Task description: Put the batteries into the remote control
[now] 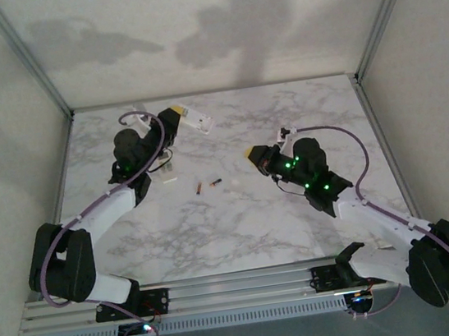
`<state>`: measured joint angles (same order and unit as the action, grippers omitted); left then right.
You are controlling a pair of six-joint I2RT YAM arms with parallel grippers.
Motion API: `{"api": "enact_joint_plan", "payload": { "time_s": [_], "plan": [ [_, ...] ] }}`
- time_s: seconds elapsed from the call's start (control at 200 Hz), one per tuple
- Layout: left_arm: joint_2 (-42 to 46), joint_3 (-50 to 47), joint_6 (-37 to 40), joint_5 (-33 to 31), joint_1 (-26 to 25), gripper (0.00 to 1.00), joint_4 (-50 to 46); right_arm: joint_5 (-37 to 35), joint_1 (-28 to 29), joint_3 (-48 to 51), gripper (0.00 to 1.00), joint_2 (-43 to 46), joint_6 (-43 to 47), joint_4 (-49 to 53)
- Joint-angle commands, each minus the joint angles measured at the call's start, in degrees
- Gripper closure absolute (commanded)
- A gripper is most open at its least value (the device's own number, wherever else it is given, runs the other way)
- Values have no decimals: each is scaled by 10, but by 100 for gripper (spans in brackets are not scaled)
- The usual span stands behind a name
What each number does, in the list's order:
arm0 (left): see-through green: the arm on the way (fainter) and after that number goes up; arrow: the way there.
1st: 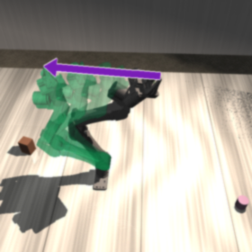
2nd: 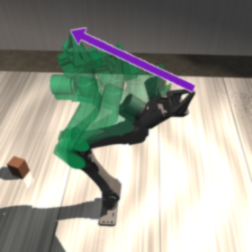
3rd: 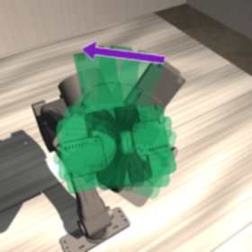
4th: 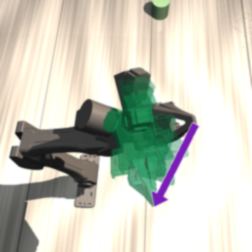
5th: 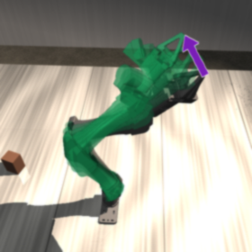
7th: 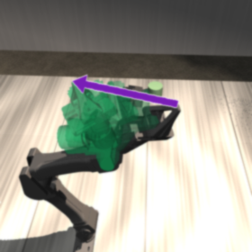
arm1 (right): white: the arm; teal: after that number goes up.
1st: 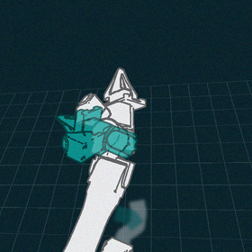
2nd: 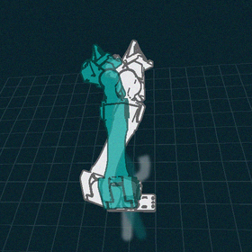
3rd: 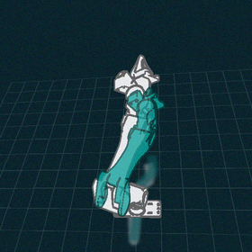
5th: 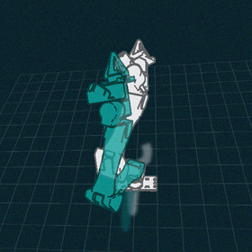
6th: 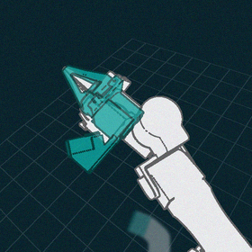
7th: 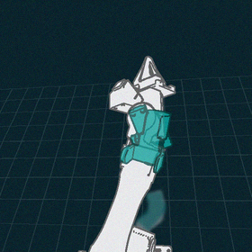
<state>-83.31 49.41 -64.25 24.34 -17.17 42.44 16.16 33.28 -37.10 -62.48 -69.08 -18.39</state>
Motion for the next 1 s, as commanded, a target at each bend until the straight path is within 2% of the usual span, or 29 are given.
{"api": "enact_joint_plan", "payload": {
  "time_s": [0.0, 0.09, 0.21, 0.265, 0.37, 0.426, 0.506, 0.576, 0.591, 0.616, 0.811, 0.996],
  "plan": [
    [3, -12, 11, 1, -3, 100, 35, -20, -12, 6, 100, 23, 43, 53],
    [8, -15, 18, 4, -3, 100, 28, -62, -31, -11, 100, 25, 91, 160],
    [35, -20, 51, 5, -2, 100, -5, -111, -26, -66, 100, -5, 229, 309],
    [49, -19, 77, 9, -3, 100, -29, -113, -22, -76, 100, -22, 283, 337],
    [67, -10, 137, 17, -7, 100, -91, -91, -10, -90, 90, -43, 373, 353],
    [67, -7, 151, 35, -10, 100, -108, -79, -2, -96, 76, -36, 418, 344],
    [58, -3, 155, 68, -20, 100, -114, -97, 22, -118, 50, -19, 499, 349],
    [51, 6, 167, 82, -35, 100, -128, -102, 41, -146, 18, -9, 575, 355],
    [50, 8, 169, 82, -39, 100, -131, -106, 45, -153, 7, -9, 589, 358],
    [48, 12, 173, 83, -45, 100, -136, -113, 52, -167, 2, -10, 611, 364],
    [38, 17, 143, 106, -83, 100, -97, -105, 81, -238, 1, -47, 755, 346],
    [35, 25, 121, 112, -104, 100, -75, -70, 81, -318, 5, -126, 806, 372]
  ]
}}
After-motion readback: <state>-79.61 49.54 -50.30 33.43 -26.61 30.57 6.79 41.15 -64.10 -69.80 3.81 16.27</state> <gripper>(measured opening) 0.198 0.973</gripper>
